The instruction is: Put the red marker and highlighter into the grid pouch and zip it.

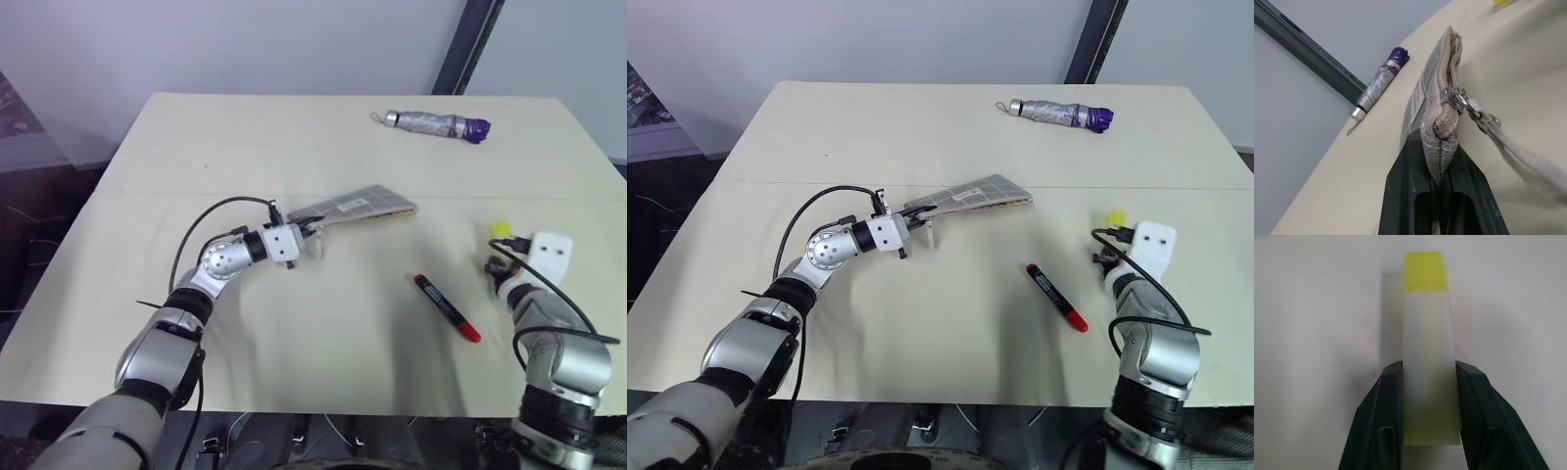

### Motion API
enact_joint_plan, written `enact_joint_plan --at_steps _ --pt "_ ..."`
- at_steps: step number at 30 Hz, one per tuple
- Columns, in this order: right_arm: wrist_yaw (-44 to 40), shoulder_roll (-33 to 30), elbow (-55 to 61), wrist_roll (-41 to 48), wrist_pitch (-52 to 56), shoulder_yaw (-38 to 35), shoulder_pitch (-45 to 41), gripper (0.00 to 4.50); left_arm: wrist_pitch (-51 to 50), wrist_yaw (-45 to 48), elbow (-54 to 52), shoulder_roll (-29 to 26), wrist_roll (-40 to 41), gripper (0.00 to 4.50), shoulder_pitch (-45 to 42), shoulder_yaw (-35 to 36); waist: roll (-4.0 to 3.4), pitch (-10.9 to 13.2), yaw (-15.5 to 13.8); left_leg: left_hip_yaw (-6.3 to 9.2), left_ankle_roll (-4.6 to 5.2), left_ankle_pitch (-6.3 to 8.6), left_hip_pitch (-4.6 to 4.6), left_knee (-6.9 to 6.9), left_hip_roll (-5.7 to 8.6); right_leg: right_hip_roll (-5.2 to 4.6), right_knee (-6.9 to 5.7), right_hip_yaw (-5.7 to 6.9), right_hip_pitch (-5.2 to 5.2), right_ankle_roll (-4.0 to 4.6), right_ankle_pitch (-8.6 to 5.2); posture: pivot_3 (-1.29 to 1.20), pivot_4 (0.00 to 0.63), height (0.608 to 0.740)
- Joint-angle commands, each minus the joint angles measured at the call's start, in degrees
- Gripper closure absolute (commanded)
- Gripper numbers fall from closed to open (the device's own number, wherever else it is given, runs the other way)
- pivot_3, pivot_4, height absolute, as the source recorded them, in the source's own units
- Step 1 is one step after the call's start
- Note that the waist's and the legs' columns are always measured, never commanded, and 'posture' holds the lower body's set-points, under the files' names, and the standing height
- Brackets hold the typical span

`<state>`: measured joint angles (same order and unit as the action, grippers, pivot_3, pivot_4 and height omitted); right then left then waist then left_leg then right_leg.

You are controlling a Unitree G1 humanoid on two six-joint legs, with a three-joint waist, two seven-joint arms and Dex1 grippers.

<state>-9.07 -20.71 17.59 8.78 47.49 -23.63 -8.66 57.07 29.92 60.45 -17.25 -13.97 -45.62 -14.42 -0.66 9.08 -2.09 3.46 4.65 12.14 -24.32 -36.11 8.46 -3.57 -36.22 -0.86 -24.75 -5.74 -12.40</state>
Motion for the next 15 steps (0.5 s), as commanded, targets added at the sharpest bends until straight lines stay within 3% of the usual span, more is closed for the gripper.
enact_joint_plan --at_steps 1,7,15 --pt "-12.3 -8.2 8.8 -0.5 -12.6 8.0 3.5 3.59 0.3 0.6 -2.0 0.2 2.5 4.50 -1.0 1.3 0.00 0.0 0.0 0.01 0.00 0.00 0.00 0.01 -0.01 0.01 0.00 0.01 0.00 0.00 0.00 0.00 0.150 0.740" --pt "-24.0 -16.6 13.6 2.5 -17.8 10.6 11.5 3.59 -0.4 1.2 -1.7 0.6 3.3 4.50 -2.1 1.5 0.10 0.0 -0.2 0.07 0.01 0.01 -0.01 -0.08 -0.04 0.01 0.05 0.07 0.11 -0.03 -0.01 0.00 0.150 0.740" --pt "-21.9 -15.8 10.6 0.8 -18.5 13.5 8.1 3.59 0.2 2.2 -2.1 1.3 3.7 4.50 -1.9 1.4 0.11 0.0 -0.1 0.03 0.08 0.05 0.00 -0.28 -0.05 0.01 0.10 0.03 0.21 -0.09 0.04 0.00 0.150 0.740"
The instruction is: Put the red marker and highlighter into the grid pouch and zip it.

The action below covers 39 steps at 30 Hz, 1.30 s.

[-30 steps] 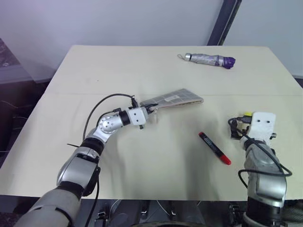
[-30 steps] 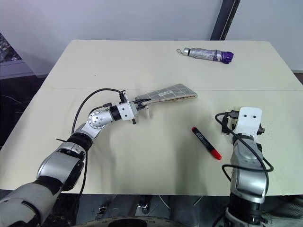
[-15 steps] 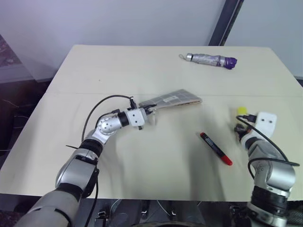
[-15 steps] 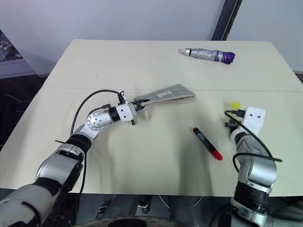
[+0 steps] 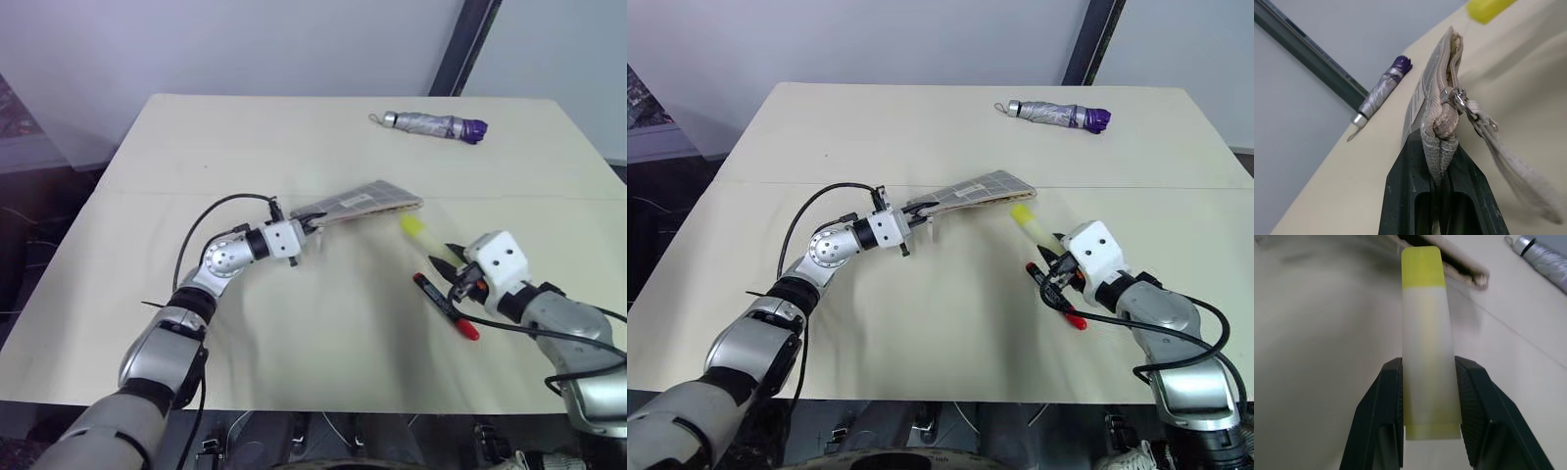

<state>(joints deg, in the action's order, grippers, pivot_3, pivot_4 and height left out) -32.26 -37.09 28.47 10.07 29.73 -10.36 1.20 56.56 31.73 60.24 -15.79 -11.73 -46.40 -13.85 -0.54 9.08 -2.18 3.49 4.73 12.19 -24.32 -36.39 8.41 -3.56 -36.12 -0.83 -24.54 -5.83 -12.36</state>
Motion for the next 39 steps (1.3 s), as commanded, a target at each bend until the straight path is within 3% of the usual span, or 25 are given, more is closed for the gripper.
enact_joint_plan --at_steps 1,18,23,27,39 --pt "1.6 0.9 -0.8 -0.6 -1.0 0.5 -2.4 3.59 0.8 0.5 -1.9 -0.2 1.4 4.50 -1.1 0.8 0.00 0.0 0.0 0.00 -0.01 0.00 0.00 0.02 -0.01 0.00 -0.01 0.01 -0.01 -0.01 0.00 0.00 0.150 0.740" --pt "1.3 -0.2 -3.9 -2.8 -1.3 4.0 -4.9 3.59 3.1 2.7 -3.7 -0.8 0.5 4.50 -0.2 -0.4 0.00 0.0 -0.1 0.00 0.03 0.02 -0.04 0.11 0.02 0.00 0.02 -0.02 -0.10 -0.01 0.01 0.00 0.150 0.740" --pt "-1.4 -5.3 -4.2 -7.9 -3.8 8.2 -6.6 3.59 5.4 3.4 -4.1 -1.5 -0.7 4.50 -0.7 -1.8 -0.01 0.0 -0.1 -0.01 0.03 0.02 -0.04 0.09 0.02 0.00 0.02 -0.02 -0.10 -0.01 0.01 0.00 0.150 0.740" --pt "-4.3 -9.8 -6.2 -13.4 -12.6 13.5 -8.8 3.59 6.9 5.7 -3.5 -0.8 0.3 4.50 -1.5 -2.8 0.00 0.0 -0.1 -0.01 0.03 0.02 -0.04 0.07 0.02 0.00 0.03 -0.01 -0.09 -0.01 0.01 0.00 0.150 0.740" --pt "-7.5 -9.7 -13.2 -21.8 -28.1 20.7 -16.2 3.59 -1.0 26.4 -6.2 2.0 17.9 4.50 -1.5 -0.1 0.00 0.0 0.0 -0.01 0.02 0.01 -0.05 0.03 0.01 0.00 0.00 -0.01 -0.09 -0.01 0.01 0.00 0.150 0.740"
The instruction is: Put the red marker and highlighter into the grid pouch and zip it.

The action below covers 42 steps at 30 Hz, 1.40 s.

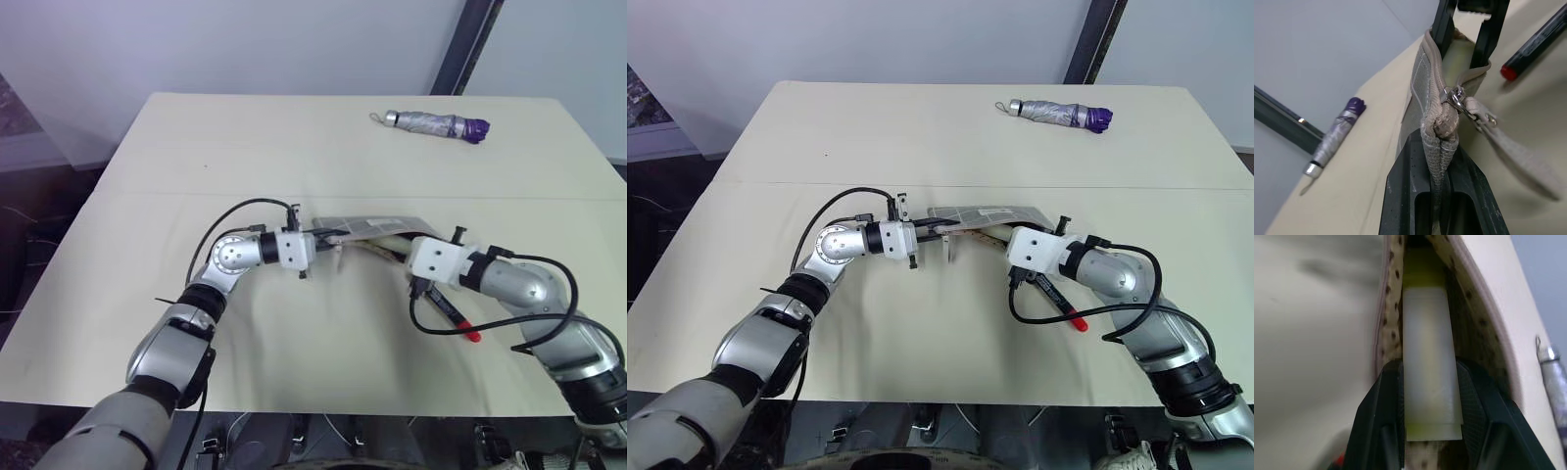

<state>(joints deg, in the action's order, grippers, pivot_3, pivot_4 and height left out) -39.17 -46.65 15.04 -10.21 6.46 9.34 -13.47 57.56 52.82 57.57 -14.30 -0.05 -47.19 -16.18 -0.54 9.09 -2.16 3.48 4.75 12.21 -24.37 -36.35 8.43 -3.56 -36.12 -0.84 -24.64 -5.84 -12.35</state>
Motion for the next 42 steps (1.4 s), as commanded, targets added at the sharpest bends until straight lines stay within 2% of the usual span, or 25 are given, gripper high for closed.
enact_joint_plan --at_steps 1,6,7,8,10,13,15,20,24,26,32,35,38,41,42 --pt "-0.3 0.3 -0.1 -1.9 -5.6 1.1 -1.9 3.59 -2.9 7.1 -4.1 0.5 7.6 4.50 -0.7 2.6 0.00 0.0 0.0 0.00 0.00 0.00 0.00 0.00 0.00 0.00 0.00 0.00 0.00 0.00 0.00 0.00 0.150 0.740" --pt "1.1 0.6 -2.9 -5.0 -9.9 0.8 -3.2 3.59 -5.6 12.4 -5.1 0.5 11.3 4.50 -0.1 4.7 0.00 0.0 -0.1 0.00 -0.01 -0.01 0.00 -0.02 0.01 0.00 0.01 0.00 0.01 0.01 0.00 0.00 0.150 0.740" --pt "0.7 1.2 -3.3 -3.2 -9.4 -0.1 -3.1 3.59 -5.7 11.9 -4.1 0.5 10.8 4.50 -0.2 5.2 0.00 0.0 -0.1 0.00 -0.01 -0.01 0.00 -0.02 0.01 0.00 0.01 0.00 0.01 0.01 0.00 0.00 0.150 0.740" --pt "0.6 1.5 -3.6 -2.5 -9.7 -0.7 -3.1 2.50 -5.4 11.2 -3.1 0.4 10.1 4.50 -0.3 5.6 0.00 0.0 -0.1 0.00 -0.01 -0.01 0.00 -0.03 0.01 0.00 0.01 0.00 0.01 0.01 0.00 0.00 0.150 0.740" --pt "1.9 1.3 -4.0 -3.8 -11.1 -1.3 -3.3 1.53 -4.9 10.3 -2.0 0.3 8.8 4.50 -0.5 6.1 0.00 0.0 -0.1 0.00 -0.01 -0.01 0.00 -0.03 0.01 0.00 0.00 0.00 0.01 0.01 0.00 0.00 0.150 0.740" --pt "0.9 1.5 -1.9 -0.5 -9.7 -3.7 -1.5 0.03 -5.1 7.7 -1.2 0.0 7.7 4.50 -0.7 7.0 0.00 0.0 -0.1 0.00 -0.01 -0.01 0.00 -0.03 0.01 0.00 -0.01 0.00 0.00 0.01 0.00 0.00 0.150 0.740" --pt "0.7 2.9 0.5 3.9 -6.6 -6.3 -0.1 0.03 -3.7 4.4 -0.2 -0.6 5.1 4.50 -1.1 6.9 0.00 0.0 -0.1 0.00 -0.01 -0.01 0.00 -0.03 0.01 0.00 -0.01 0.00 0.01 0.01 0.00 0.00 0.150 0.740" --pt "0.4 9.6 11.8 22.8 9.7 -15.5 4.6 0.03 -1.9 -2.4 1.6 -1.6 0.2 4.50 -2.3 7.1 0.01 0.0 -0.3 0.01 0.00 0.00 0.00 0.02 0.00 0.01 -0.01 -0.02 0.00 0.01 0.00 0.00 0.150 0.740" --pt "-1.1 9.5 21.1 34.8 20.3 -22.3 15.0 0.03 -1.3 -3.9 2.2 -2.2 -1.4 4.50 -2.1 6.7 0.02 0.0 -0.4 0.03 0.04 0.03 0.00 0.06 0.01 0.00 0.04 -0.02 0.02 0.01 0.00 0.00 0.150 0.740" --pt "-2.2 7.7 22.9 34.5 21.5 -24.0 21.6 0.03 -0.9 -4.7 2.2 -2.4 -2.2 4.50 -1.8 6.5 0.02 0.0 -0.3 0.02 0.10 0.06 0.00 0.06 0.01 0.00 0.06 -0.02 0.03 0.01 0.00 0.00 0.150 0.740" --pt "0.8 3.1 20.8 26.0 25.3 -27.3 35.9 0.03 0.1 -5.9 2.7 -2.6 -3.8 4.50 -0.7 6.0 0.02 0.0 -0.2 -0.02 0.10 0.07 0.03 -0.02 0.02 -0.01 0.04 -0.05 0.08 0.01 0.00 0.00 0.150 0.740" --pt "0.9 3.5 19.3 26.9 26.8 -29.3 38.8 0.03 0.3 -7.1 3.7 -2.4 -5.6 4.50 -0.8 5.4 0.04 0.0 -0.2 0.00 0.08 0.05 0.06 0.00 -0.02 0.00 0.02 -0.01 0.11 0.01 -0.01 0.00 0.150 0.740" --pt "0.1 2.4 17.3 25.0 26.0 -27.5 39.8 0.03 0.5 -7.2 3.8 -2.1 -6.1 4.50 -1.0 5.3 0.05 0.0 0.0 -0.02 0.07 0.05 0.08 -0.06 -0.03 0.00 0.03 -0.03 0.17 0.01 -0.01 0.00 0.150 0.740" --pt "0.4 1.9 17.0 25.7 29.8 -26.4 38.8 0.88 0.0 -6.9 2.7 -1.9 -5.5 4.50 -1.4 5.5 0.09 0.0 -0.1 -0.02 0.08 0.05 0.09 -0.12 -0.03 0.00 0.03 -0.01 0.19 0.01 -0.01 0.00 0.150 0.740" --pt "1.0 2.9 17.5 27.6 32.1 -26.6 37.5 1.36 -0.2 -6.7 2.5 -1.9 -5.2 4.50 -1.3 5.7 0.15 -0.1 -0.1 -0.02 0.08 0.05 0.09 -0.13 -0.04 0.00 0.04 0.00 0.20 0.01 -0.01 0.00 0.150 0.740"
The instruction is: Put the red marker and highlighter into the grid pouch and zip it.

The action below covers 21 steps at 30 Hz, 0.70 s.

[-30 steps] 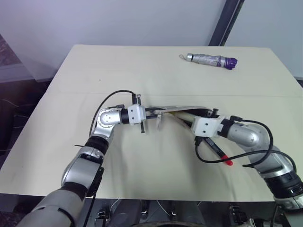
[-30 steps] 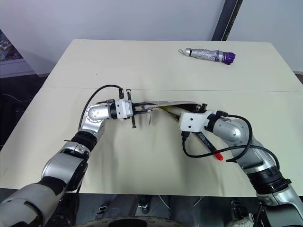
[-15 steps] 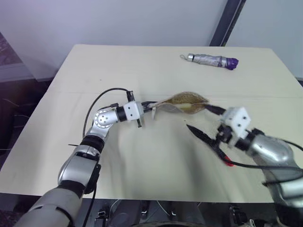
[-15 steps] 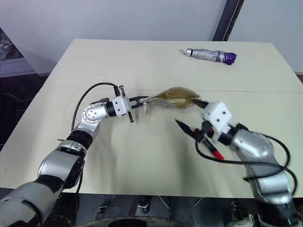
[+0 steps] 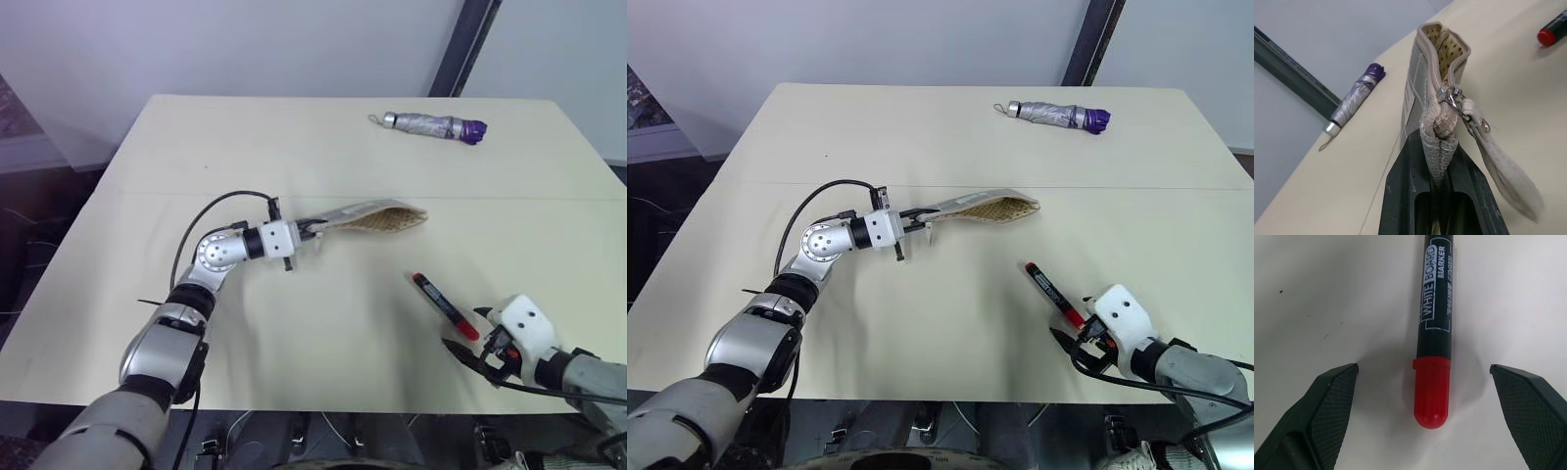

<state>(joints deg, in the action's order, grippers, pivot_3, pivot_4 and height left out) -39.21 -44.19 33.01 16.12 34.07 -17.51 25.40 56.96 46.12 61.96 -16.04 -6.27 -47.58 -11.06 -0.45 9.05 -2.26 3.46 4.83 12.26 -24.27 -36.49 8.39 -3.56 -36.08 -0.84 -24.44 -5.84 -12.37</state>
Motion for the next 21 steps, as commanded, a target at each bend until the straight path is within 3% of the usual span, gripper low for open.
enact_joint_plan --at_steps 1,5,6,13,21 --pt "1.1 0.6 0.0 1.6 5.0 0.7 -2.2 1.86 0.6 0.2 -2.1 -0.4 1.1 4.50 -0.8 0.6 0.09 0.0 0.0 0.00 0.00 0.00 0.00 -0.02 0.00 0.00 0.00 0.00 0.01 0.00 0.00 0.00 0.150 0.740" --pt "1.6 1.5 0.2 2.2 5.7 1.0 -4.6 3.96 0.6 0.9 -2.7 -0.6 1.5 4.50 -0.2 0.5 0.10 0.0 0.0 0.00 0.01 0.01 -0.01 -0.12 0.00 0.00 0.00 0.00 0.05 0.00 0.00 0.00 0.150 0.740" --pt "1.7 1.4 0.2 1.9 5.2 1.2 -4.9 4.22 0.5 1.1 -2.9 -0.6 1.7 4.50 -0.1 0.6 0.10 0.0 0.0 0.00 0.01 0.01 -0.01 -0.13 0.00 0.00 0.00 0.00 0.06 0.00 0.00 0.00 0.150 0.740" --pt "-0.6 -3.6 6.7 3.1 3.8 0.9 -14.2 4.21 0.0 1.5 -3.0 -0.5 2.2 4.50 -0.9 0.9 0.09 0.0 0.1 0.00 0.01 0.01 -0.07 -0.13 -0.01 0.00 0.00 0.01 -0.02 -0.01 0.01 0.00 0.150 0.740" --pt "-1.3 -10.0 0.0 -1.7 1.8 4.0 -22.4 4.21 0.4 2.4 -3.4 -0.3 3.7 4.50 -1.7 1.8 0.16 0.0 -0.3 0.05 0.10 0.06 -0.15 -0.16 -0.01 -0.03 0.05 0.11 -0.03 -0.02 0.01 0.00 0.150 0.740"
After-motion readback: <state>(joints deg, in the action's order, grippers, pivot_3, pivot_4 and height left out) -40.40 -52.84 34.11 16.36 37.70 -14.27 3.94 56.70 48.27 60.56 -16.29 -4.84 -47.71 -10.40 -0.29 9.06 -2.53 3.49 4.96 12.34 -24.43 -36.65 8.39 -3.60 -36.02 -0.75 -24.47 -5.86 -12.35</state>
